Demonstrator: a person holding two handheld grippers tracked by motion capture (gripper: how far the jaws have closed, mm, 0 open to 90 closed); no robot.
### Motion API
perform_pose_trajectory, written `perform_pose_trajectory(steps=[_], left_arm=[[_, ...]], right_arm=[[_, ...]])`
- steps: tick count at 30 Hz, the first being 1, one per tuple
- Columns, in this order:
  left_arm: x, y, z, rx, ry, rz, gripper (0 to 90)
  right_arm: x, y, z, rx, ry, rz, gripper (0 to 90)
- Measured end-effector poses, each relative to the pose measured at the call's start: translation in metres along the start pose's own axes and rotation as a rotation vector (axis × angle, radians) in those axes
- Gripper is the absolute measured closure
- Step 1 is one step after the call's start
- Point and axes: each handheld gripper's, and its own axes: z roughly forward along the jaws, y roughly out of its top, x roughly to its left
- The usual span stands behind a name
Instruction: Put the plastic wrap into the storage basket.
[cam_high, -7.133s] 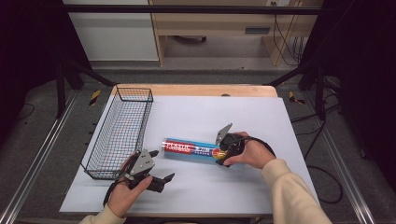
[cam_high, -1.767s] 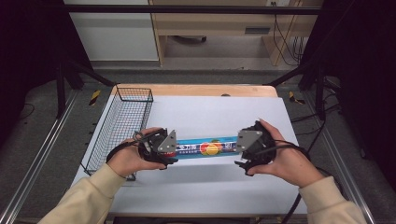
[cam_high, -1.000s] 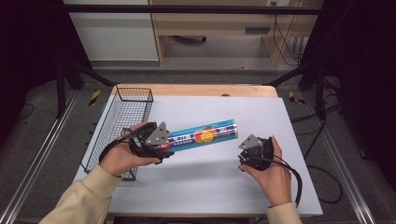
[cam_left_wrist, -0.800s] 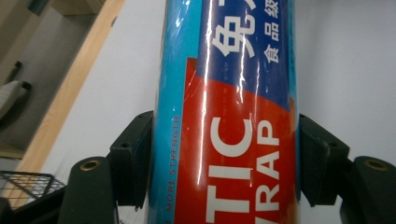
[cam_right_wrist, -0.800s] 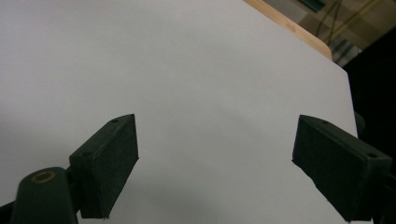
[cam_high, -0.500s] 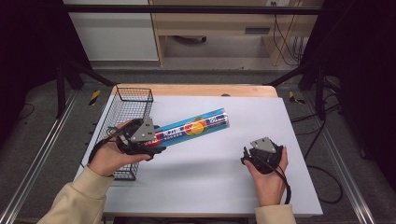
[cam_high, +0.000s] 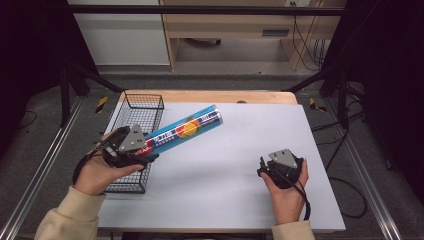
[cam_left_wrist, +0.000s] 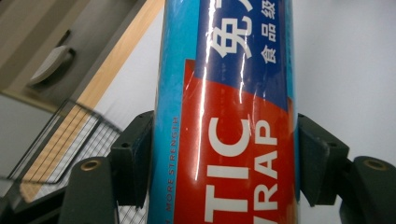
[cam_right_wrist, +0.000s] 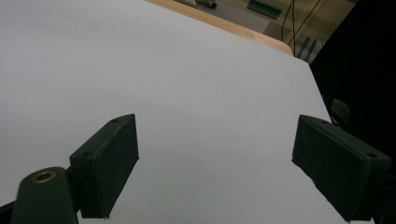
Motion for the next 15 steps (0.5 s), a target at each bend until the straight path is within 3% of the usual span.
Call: perform_pose_trajectory(steps=[3,7,15], left_arm=[[0.002,-0.004,-0.005,-0.001,0.021,-0.045,31.7],[0.0,-0.003,-0.013,0.008,0.07,-0.063,31.7],[-0.007,-0.004,-0.026,0.025,0.124,-0.098,31.7]], right_arm=[[0.002,0.0,-0.002,-0.002,0.02,-0.002,14.1],[0.003,-0.001,-0.01,-0.022,0.02,-0.008,14.5],[-0.004,-0.003,-0.02,-0.05,-0.004,0.008,14.4]])
